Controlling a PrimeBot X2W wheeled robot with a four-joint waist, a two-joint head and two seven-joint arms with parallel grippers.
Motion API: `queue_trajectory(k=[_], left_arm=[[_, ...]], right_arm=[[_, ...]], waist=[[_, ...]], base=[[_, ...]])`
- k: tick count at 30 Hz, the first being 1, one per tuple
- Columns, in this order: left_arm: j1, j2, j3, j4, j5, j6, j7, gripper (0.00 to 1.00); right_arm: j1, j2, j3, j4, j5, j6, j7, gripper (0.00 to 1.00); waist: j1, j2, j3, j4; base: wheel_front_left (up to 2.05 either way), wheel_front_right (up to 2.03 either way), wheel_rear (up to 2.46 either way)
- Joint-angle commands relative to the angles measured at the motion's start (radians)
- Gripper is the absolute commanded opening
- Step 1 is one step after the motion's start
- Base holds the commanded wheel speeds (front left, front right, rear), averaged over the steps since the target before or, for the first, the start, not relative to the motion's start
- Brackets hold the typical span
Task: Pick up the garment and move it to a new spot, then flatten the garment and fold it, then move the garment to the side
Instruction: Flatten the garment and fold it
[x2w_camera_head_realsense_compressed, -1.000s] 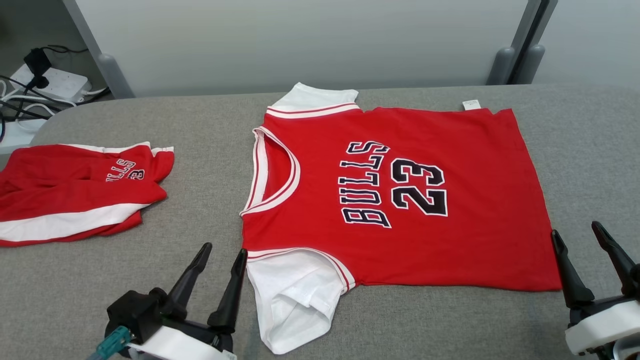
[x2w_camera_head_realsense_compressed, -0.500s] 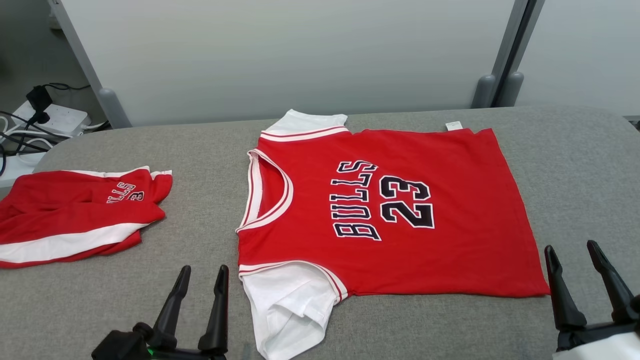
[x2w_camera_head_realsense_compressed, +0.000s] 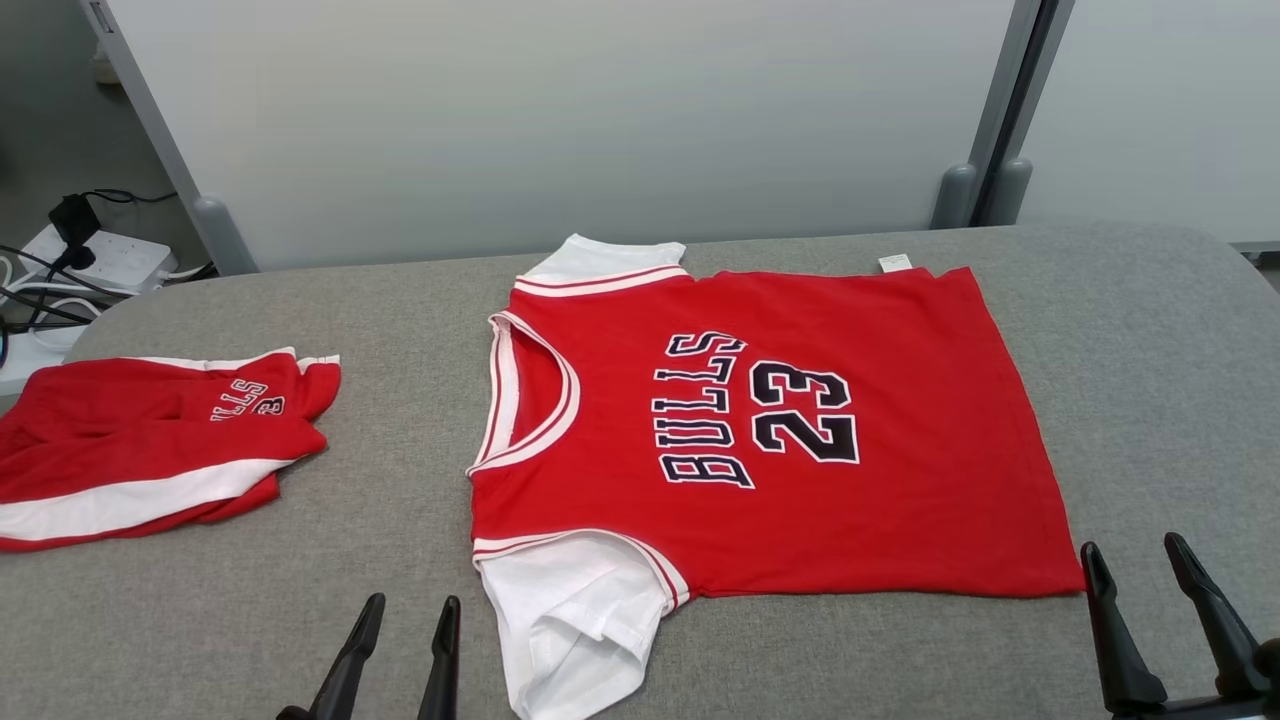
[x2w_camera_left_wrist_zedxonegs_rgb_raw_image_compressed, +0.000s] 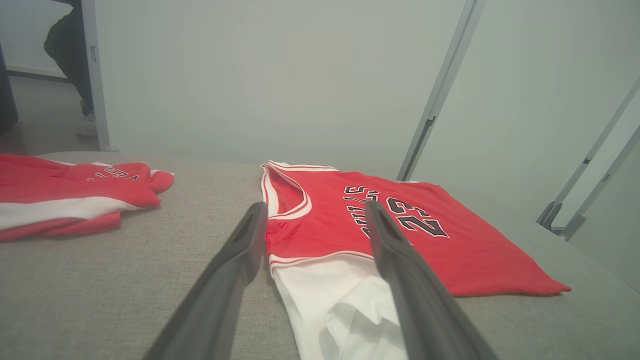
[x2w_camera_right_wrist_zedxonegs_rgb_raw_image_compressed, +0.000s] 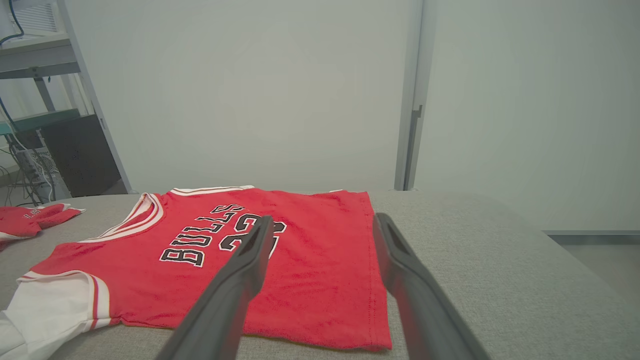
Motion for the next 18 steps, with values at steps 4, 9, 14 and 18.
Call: queue_trajectory(k=[4,9,14,18], left_arm=[[-0.021,-0.014,0.035,-0.017,0.017,-0.014,-0.010,1.00],[-0.020,-0.017,0.036,-0.014,0.020,-0.023,-0.010,1.00],[-0.013,-0.018,0.017,0.021,0.035,-0.024,-0.010,1.00],[-0.027,-0.010,-0.031,0.065,0.099,-0.015,-0.009,1.00]], right_arm=[[-0.014,-0.019,0.010,-0.029,0.007,0.000,-0.013,1.00],[-0.015,-0.021,0.011,-0.026,0.006,0.000,-0.013,1.00],[-0.015,-0.025,0.015,-0.025,0.006,0.000,-0.013,1.00],[-0.016,-0.028,0.012,-0.026,0.008,0.000,-0.013,1.00]], waist=[[0.0000,0.0000,-0.001,0.004],[0.0000,0.0000,-0.003,0.003],[0.0000,0.0000,0.000,0.001],[0.0000,0.0000,0.010,0.003]], base=[[0.00,0.00,0.00],[0.00,0.00,0.00],[0.00,0.00,0.00],[0.00,0.00,0.00]])
